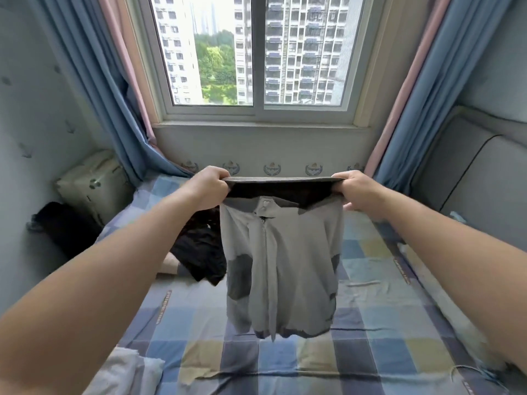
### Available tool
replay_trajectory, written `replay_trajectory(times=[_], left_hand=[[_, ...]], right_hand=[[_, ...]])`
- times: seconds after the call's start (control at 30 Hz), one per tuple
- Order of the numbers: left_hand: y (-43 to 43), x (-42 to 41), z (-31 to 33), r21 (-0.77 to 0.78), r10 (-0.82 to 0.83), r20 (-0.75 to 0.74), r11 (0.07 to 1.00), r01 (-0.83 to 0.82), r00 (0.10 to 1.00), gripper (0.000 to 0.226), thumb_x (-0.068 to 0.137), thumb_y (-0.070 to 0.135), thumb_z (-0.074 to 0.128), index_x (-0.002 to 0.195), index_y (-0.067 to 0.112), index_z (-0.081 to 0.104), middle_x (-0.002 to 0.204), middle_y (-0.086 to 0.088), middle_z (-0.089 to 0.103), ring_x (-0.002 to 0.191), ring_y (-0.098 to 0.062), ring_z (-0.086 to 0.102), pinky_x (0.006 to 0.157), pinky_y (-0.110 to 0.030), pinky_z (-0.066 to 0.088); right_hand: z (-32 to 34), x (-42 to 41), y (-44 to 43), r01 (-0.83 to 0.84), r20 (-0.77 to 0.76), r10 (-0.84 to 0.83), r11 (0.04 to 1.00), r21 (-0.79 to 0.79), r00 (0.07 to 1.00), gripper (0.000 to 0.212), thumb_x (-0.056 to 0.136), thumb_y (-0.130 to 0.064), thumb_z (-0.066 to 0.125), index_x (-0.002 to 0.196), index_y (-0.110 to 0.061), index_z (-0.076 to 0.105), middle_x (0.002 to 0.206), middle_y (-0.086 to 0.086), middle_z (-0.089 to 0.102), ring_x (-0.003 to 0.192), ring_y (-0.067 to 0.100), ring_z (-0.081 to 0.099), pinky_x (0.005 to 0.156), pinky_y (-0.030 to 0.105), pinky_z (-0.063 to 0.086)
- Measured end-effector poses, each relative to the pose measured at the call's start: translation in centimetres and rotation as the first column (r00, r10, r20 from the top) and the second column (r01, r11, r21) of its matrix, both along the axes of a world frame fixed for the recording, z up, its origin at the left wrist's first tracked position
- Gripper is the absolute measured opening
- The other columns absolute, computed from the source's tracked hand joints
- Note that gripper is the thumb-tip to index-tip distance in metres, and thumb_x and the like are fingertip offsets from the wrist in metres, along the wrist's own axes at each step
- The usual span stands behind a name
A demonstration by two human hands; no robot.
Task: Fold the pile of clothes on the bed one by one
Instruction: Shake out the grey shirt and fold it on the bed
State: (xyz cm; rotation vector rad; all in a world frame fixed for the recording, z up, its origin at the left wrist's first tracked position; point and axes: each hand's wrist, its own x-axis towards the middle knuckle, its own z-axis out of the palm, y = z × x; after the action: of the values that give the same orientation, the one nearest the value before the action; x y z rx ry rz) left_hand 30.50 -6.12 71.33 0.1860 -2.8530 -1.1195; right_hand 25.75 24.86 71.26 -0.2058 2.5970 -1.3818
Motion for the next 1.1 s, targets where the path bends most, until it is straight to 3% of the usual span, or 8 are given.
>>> replay_trajectory(times=[0.13, 0.2, 0.33, 0.4, 0.57, 0.7, 0.9, 1.1], left_hand=[[-1.4, -0.3, 2.5, 0.470, -0.051, -0.063, 0.879, 0.075, 0.997, 0.027, 0.091, -0.001, 0.052, 0.065, 0.007, 0.047, 0.048, 0.004, 0.039, 0.053, -0.017, 0.031, 0.043, -0.023, 0.023], [-1.7, 0.3, 3.8, 0.541, -0.054, -0.114, 0.834, 0.107, 0.992, 0.020, 0.091, 0.006, 0.058, 0.071, 0.006, 0.055, 0.054, 0.003, 0.052, 0.053, -0.014, 0.046, 0.050, -0.020, 0.034], [-5.0, 2.1, 5.4, 0.555, -0.286, 0.078, 0.808, 0.197, 0.955, 0.055, 0.072, 0.061, 0.078, 0.092, 0.010, 0.073, 0.085, -0.011, 0.075, 0.076, -0.025, 0.069, 0.072, -0.030, 0.052], [-6.4, 2.8, 5.2, 0.482, -0.419, 0.108, 0.815, 0.321, 0.901, 0.066, 0.048, 0.065, 0.087, 0.090, 0.015, 0.078, 0.089, -0.005, 0.076, 0.079, -0.018, 0.071, 0.077, -0.031, 0.055], [-7.2, 4.5, 2.9, -0.047, -0.427, 0.158, 0.898, 0.438, 0.891, 0.039, 0.064, 0.042, 0.085, 0.077, 0.009, 0.069, 0.063, 0.002, 0.055, 0.061, -0.015, 0.050, 0.065, -0.030, 0.044], [-6.8, 6.6, 1.6, 0.008, -0.291, -0.033, 0.957, 0.292, 0.956, 0.031, 0.072, 0.037, 0.067, 0.062, 0.011, 0.054, 0.059, 0.005, 0.038, 0.057, -0.016, 0.033, 0.053, -0.027, 0.030], [-5.8, 11.0, 0.7, 0.200, -0.080, -0.210, 0.972, 0.123, 0.975, 0.028, 0.088, 0.026, 0.057, 0.080, -0.001, 0.061, 0.061, 0.005, 0.046, 0.063, -0.014, 0.041, 0.058, -0.030, 0.030], [-1.3, 20.2, 0.1, 0.084, -0.024, -0.234, 0.996, 0.044, 0.972, 0.046, 0.096, 0.054, 0.058, 0.074, 0.014, 0.057, 0.062, 0.000, 0.052, 0.059, -0.013, 0.047, 0.056, -0.031, 0.040]], right_hand=[[3.7, 2.1, -0.6, -0.001, 0.138, 0.042, 0.959, -0.285, 0.990, 0.026, 0.101, -0.013, 0.047, 0.113, -0.003, 0.067, 0.091, 0.010, 0.076, 0.081, 0.022, 0.074, 0.071, 0.030, 0.060], [5.0, 3.1, -1.1, 0.060, 0.186, 0.005, 0.938, -0.340, 0.983, 0.032, 0.099, -0.024, 0.050, 0.118, -0.004, 0.067, 0.108, 0.017, 0.074, 0.097, 0.033, 0.072, 0.092, 0.044, 0.057], [7.9, 5.2, -1.2, -0.078, 0.252, 0.163, 0.945, -0.316, 0.954, 0.048, 0.083, -0.037, 0.076, 0.120, -0.008, 0.068, 0.115, 0.017, 0.072, 0.094, 0.027, 0.072, 0.082, 0.039, 0.058], [8.4, 5.5, -0.6, -0.217, 0.302, 0.289, 0.944, -0.250, 0.908, 0.067, 0.069, -0.028, 0.089, 0.127, -0.004, 0.064, 0.122, 0.022, 0.068, 0.104, 0.032, 0.068, 0.086, 0.041, 0.059], [8.2, 7.2, -0.8, -0.264, 0.201, 0.217, 0.932, 0.250, 0.955, 0.028, 0.071, -0.006, 0.075, 0.099, -0.010, 0.077, 0.098, 0.014, 0.075, 0.091, 0.026, 0.071, 0.083, 0.041, 0.058], [6.2, 8.9, -0.8, -0.072, -0.070, 0.134, 0.823, 0.563, 0.988, 0.015, 0.077, -0.018, 0.066, 0.065, -0.025, 0.072, 0.062, -0.006, 0.064, 0.063, 0.010, 0.057, 0.057, 0.026, 0.047], [2.6, 11.0, 3.4, 0.154, -0.315, 0.001, 0.871, 0.467, 0.949, 0.023, 0.094, -0.013, 0.057, 0.078, -0.021, 0.070, 0.078, 0.004, 0.069, 0.078, 0.024, 0.063, 0.069, 0.035, 0.049], [0.4, 18.5, 8.5, 0.045, -0.134, -0.050, 0.998, -0.041, 0.990, 0.028, 0.102, -0.031, 0.058, 0.090, -0.010, 0.071, 0.077, 0.006, 0.065, 0.072, 0.019, 0.055, 0.066, 0.034, 0.043]])
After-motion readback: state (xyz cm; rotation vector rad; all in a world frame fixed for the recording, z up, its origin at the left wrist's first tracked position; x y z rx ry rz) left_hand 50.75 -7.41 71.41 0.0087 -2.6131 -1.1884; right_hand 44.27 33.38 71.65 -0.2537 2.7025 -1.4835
